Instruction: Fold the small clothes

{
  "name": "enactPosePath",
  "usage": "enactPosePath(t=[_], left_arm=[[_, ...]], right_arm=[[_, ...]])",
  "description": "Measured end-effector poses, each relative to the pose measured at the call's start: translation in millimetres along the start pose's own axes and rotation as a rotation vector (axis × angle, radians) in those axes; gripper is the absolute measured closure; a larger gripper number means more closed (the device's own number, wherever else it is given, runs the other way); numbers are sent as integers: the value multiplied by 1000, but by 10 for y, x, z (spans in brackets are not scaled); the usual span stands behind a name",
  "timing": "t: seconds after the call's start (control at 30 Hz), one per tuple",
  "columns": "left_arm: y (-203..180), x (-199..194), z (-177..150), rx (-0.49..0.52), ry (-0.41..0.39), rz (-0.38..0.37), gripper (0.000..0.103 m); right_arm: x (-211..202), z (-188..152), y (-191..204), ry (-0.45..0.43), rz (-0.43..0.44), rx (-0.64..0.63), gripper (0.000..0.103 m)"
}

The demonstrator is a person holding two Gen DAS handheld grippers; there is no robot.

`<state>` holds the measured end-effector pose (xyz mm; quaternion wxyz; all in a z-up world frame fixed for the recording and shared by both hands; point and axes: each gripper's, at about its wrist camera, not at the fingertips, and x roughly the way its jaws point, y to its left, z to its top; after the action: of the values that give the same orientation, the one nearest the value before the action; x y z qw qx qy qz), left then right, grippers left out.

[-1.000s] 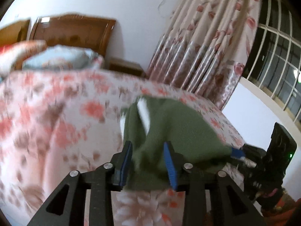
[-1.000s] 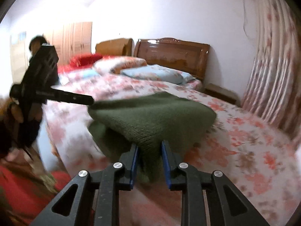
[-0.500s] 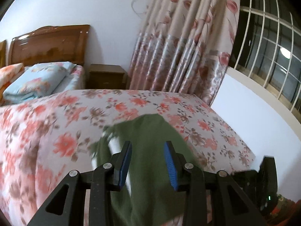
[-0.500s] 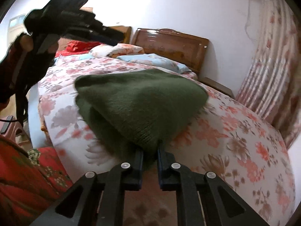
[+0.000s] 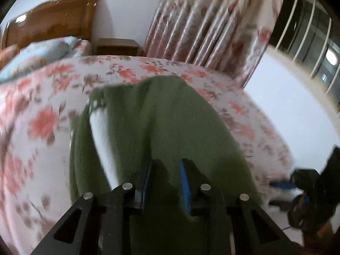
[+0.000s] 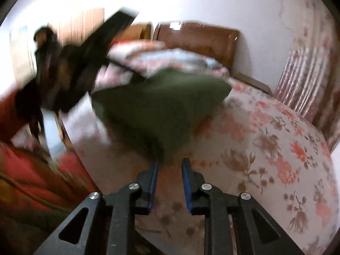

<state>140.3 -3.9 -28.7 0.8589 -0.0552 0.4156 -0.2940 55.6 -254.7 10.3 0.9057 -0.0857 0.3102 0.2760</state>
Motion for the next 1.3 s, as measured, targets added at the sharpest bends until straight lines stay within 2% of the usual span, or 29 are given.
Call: enactPosePath(t=[0.03, 0.07, 0.1, 0.17, 0.23, 0.3, 0.37, 0.4, 0.47, 0.57, 0.6, 0.63, 0.7, 0.77, 0.83, 0.87, 0.9, 0.93, 0.97, 1.03, 1.07, 1.13, 1.17, 1.27, 1.3], left_arm=[[15, -24, -39, -4, -10, -9, 79], [41, -54, -75, -12, -19, -18, 80], [67, -73, -88, -27, -24, -30, 80], [98, -97, -106, -56, -33, -45, 82], [82, -115, -134, -52, -47, -34, 83], [52, -135, -179, -35, -69, -7, 83], [47, -172, -224, -25, -77, -4, 83], [54, -182, -204, -33, -71, -7, 83], [34, -231, -57, -47, -54, -1, 83], [-74, -342, 304, -17, -127, 48, 81], [-134, -357, 456, -4, -153, 50, 78], [-185, -340, 596, 8, -168, 44, 70], [-244, -163, 907, 12, -165, 55, 67], [-219, 149, 1116, -4, -127, 88, 67], [-140, 408, 1129, -21, -78, 142, 67], [-29, 572, 1042, -48, -40, 205, 68], [66, 661, 927, -70, -24, 233, 68], [172, 725, 821, -99, -11, 221, 75], [316, 708, 728, -160, -17, 169, 84], [532, 496, 653, -268, -94, 104, 85], [616, 464, 617, -284, -101, 83, 89], [722, 470, 560, -301, -102, 7, 90], [737, 446, 539, -313, -117, -7, 90], [646, 443, 533, -275, -129, 46, 90], [623, 441, 534, -269, -132, 59, 90]], right_arm=[[-60, 68, -29, -46, 17, 29, 97], [-87, 140, -47, -84, 22, 47, 13], [-96, 248, -47, -129, 7, 60, 0], [0, 494, 14, -182, -56, 62, 0], [162, 639, 107, -176, -93, 34, 0], [480, 654, 253, -89, -108, -35, 0], [777, 486, 331, 24, -108, -83, 0], [847, 347, 409, 32, -162, -145, 0], [831, 292, 460, 35, -190, -198, 0], [823, 330, 360, 41, -147, -150, 0], [811, 314, 362, 33, -146, -152, 0], [799, 294, 374, 28, -148, -152, 0], [772, 280, 404, 22, -154, -149, 0], [762, 276, 411, 22, -153, -152, 0], [782, 270, 393, 19, -153, -152, 0], [800, 271, 377, 17, -154, -152, 0], [790, 257, 380, 15, -155, -152, 0], [791, 248, 373, 12, -153, -150, 0], [786, 237, 365, 10, -148, -148, 0], [772, 215, 371, 5, -134, -150, 0], [763, 211, 370, -1, -133, -149, 0], [755, 214, 347, -9, -120, -136, 0], [744, 213, 336, -15, -106, -131, 0], [708, 220, 317, -17, -76, -121, 0], [660, 263, 256, -18, -33, -92, 0]])
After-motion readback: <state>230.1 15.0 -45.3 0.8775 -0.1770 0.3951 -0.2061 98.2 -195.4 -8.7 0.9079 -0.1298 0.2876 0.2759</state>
